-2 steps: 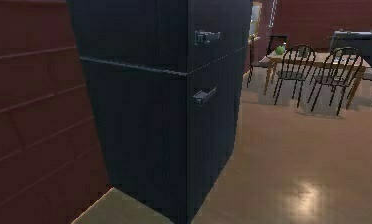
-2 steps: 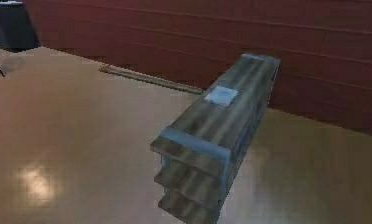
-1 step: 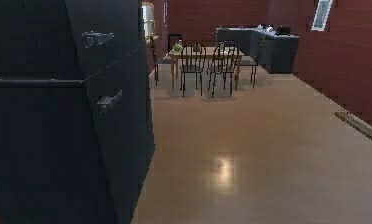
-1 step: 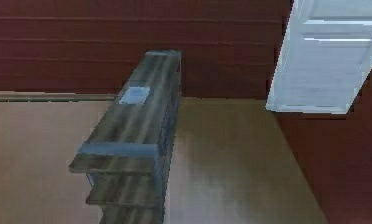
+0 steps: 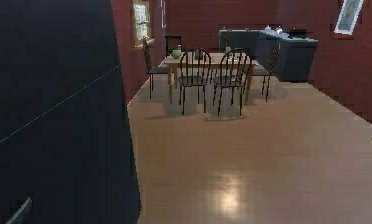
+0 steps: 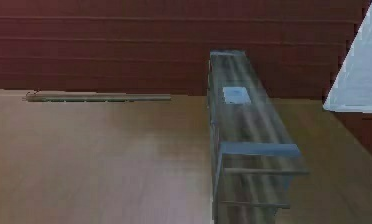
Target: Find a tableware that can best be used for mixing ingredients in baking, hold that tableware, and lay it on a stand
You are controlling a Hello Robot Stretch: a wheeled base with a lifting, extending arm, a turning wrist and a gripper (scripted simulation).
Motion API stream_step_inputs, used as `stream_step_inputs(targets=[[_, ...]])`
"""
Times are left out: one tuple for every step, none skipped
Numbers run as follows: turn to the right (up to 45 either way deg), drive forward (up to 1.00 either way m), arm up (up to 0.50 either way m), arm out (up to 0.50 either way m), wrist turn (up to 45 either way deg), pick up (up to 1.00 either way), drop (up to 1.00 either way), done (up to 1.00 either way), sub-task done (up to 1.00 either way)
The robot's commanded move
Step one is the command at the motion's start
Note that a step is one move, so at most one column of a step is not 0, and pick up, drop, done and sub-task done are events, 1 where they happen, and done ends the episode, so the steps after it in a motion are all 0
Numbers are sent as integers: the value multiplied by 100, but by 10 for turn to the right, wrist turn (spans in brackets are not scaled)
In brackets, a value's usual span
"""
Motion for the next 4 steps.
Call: stream_step_inputs(targets=[[300,0,0,0,0,0,0,0,0],[0,100,0,0,0,0,0,0,0],[0,100,0,0,0,0,0,0,0],[30,0,0,0,0,0,0,0,0]])
